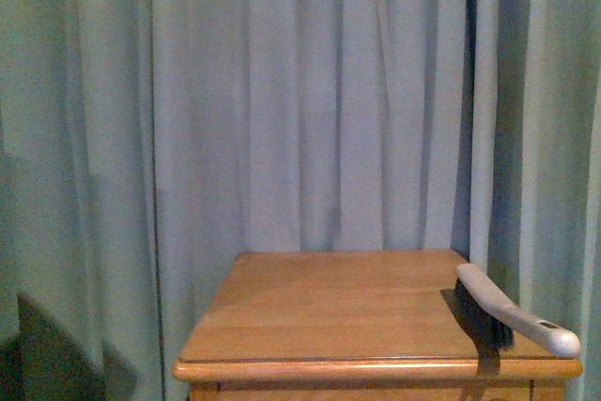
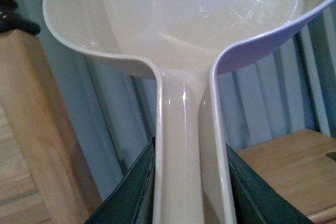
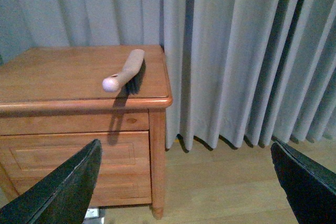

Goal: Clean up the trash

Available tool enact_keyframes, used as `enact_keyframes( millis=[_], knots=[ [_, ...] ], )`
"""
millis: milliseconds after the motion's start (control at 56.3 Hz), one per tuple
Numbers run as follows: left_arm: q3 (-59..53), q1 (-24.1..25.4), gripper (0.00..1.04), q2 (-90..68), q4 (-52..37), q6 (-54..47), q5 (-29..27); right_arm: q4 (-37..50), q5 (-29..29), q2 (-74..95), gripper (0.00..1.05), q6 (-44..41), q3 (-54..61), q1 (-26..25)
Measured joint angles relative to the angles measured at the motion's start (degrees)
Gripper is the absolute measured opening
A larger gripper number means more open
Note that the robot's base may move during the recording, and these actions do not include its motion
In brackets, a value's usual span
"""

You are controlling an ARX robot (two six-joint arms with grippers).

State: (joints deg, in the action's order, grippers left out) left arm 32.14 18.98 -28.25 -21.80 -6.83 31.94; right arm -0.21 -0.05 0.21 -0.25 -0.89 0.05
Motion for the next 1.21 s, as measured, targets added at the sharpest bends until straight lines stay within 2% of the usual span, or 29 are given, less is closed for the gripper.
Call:
enact_keyframes(
  millis=[142,320,391,462,515,533,657,817,1048,1208],
  knots=[
    [-3.89,5.11,0.29,3.61,0.09,4.02,1.46,0.0,0.0,0.0,0.97,0.0,0.0,0.0],
    [-5.62,5.9,0.29,4.92,0.98,6.27,0.85,0.0,0.35,0.02,0.97,-0.13,0.0,0.04],
    [-5.64,5.9,0.29,4.98,0.98,6.43,0.87,-1.05,13.73,4.07,0.97,-4.09,-1.01,5.09],
    [-5.64,5.9,0.29,5.09,0.98,6.58,0.79,0.66,19.12,10.25,0.97,-5.2,-2.93,8.41],
    [-5.64,5.9,0.29,5.11,0.98,6.6,0.87,1.53,19.12,16.39,0.97,-4.9,-5.88,9.84],
    [-5.64,5.9,0.29,5.11,0.98,6.69,0.87,2.95,17.46,25.38,0.97,-3.98,-11.47,10.73],
    [-5.64,5.92,0.29,5.11,0.98,6.71,0.83,0.79,10.58,45.16,0.97,-2.08,-27.47,11.76],
    [-5.64,5.92,0.29,5.11,0.98,6.73,0.81,-4.37,10.78,62.42,0.97,-0.57,-43.85,11.85],
    [-5.64,5.92,0.29,5.11,0.98,6.73,0.83,-17.2,8.94,86.38,0.97,7.32,-67.95,12.83],
    [-5.64,5.95,0.29,5.11,0.98,6.73,0.83,-21.0,9.05,96.39,0.97,12.68,-76.61,13.99]
  ],
)
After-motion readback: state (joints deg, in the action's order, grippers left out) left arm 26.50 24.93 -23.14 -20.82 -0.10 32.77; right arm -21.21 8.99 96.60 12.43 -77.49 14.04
